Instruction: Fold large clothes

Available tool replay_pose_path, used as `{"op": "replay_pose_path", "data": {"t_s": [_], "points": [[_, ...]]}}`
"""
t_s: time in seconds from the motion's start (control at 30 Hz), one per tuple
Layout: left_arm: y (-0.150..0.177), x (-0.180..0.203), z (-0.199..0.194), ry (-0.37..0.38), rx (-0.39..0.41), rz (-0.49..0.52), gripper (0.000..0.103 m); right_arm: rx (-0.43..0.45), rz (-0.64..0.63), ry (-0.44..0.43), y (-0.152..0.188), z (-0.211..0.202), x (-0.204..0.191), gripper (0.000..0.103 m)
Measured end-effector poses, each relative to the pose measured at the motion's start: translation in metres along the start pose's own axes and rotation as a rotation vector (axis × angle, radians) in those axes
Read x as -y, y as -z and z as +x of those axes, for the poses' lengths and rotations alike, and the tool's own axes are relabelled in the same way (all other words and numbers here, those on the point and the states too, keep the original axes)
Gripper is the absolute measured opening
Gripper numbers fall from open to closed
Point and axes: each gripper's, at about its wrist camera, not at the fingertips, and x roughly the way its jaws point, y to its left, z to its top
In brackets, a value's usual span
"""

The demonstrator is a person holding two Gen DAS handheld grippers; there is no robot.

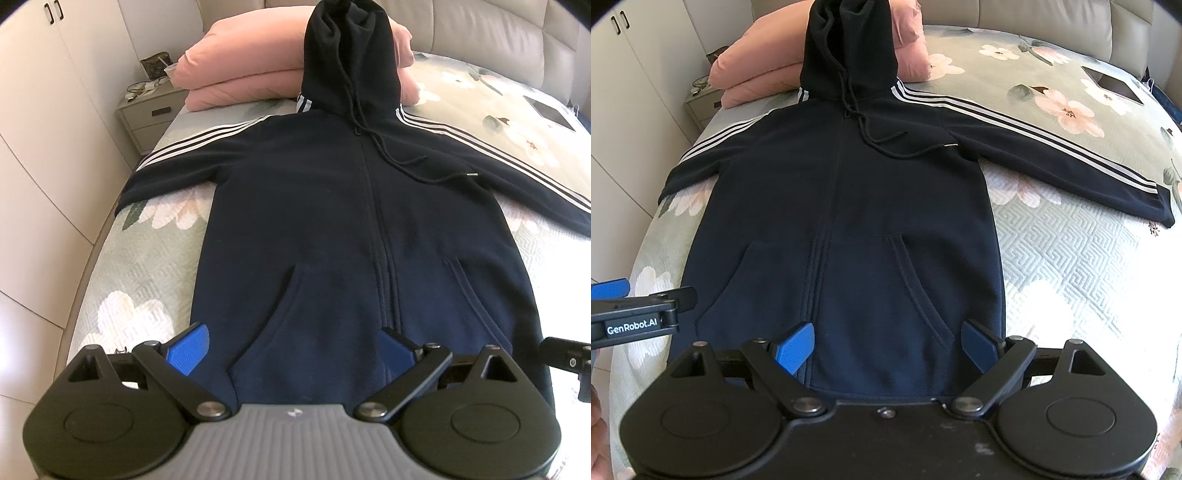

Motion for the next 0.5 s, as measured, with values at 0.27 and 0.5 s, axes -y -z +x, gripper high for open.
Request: {"op": "replay_pose_path", "data": {"t_s": [0.27, 0.5], "points": [[0.0001, -0.0018, -0.0006, 0.0, 0.004, -0.001, 0.098, 0.002, 0.001, -0.01, -0.0009, -0.001, 0.0012, 0.102], [-0.001, -0.0031, -0.0007, -0.002, 0.001, -0.007, 0.099, 0.007, -0.003, -0.024, -0.0009, -0.0025, 0.0028, 0.102]]}}
